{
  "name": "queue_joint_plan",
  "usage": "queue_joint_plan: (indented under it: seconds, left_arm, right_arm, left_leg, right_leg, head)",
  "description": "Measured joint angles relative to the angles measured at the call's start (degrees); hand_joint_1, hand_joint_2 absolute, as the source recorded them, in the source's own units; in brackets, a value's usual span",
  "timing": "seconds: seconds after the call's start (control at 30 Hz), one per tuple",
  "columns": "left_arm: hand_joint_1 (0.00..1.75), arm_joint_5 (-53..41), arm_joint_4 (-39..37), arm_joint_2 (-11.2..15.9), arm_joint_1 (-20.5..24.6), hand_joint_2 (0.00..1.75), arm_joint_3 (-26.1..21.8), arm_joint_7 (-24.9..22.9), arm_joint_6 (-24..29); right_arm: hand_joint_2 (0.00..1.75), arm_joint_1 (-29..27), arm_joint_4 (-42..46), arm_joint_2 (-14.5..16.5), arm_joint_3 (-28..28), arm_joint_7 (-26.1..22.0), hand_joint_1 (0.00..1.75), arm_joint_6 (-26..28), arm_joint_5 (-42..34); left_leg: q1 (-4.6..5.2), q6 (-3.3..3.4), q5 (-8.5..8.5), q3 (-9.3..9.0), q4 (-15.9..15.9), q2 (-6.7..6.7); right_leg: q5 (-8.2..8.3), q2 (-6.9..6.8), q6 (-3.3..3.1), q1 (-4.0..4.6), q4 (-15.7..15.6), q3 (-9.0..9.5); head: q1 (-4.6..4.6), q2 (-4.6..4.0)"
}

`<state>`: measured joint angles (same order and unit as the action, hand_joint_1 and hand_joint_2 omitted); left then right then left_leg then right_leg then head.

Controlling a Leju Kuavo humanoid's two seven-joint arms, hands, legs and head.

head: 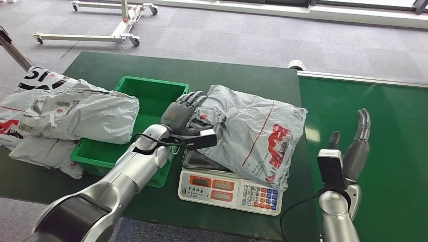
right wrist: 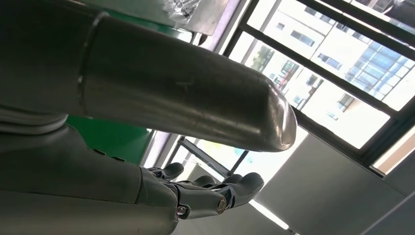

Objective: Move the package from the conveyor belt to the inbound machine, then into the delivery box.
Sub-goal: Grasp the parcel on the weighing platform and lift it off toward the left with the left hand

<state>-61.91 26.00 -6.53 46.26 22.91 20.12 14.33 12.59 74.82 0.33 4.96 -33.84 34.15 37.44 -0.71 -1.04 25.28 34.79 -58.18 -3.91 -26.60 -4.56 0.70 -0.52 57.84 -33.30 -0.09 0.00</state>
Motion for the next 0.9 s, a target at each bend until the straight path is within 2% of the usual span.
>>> queue_joint_plan:
  seconds: [0.9]
  left_arm:
    - [0.0, -0.12, -3.53, -0.27, 1.16, 0.0, 0.65, -0.15, -0.02]
  right_arm:
    - [0.0, 0.45, -2.1, 0.75, -0.8, 0.01, 0.0, 0.15, -0.15]
  left_leg:
    - [0.01, 0.0, 0.0, 0.0, 0.0, 0.0]
  right_leg:
    - [0.0, -0.01, 0.0, -0.01, 0.0, 0.01]
  head:
    - [0.0, 0.0]
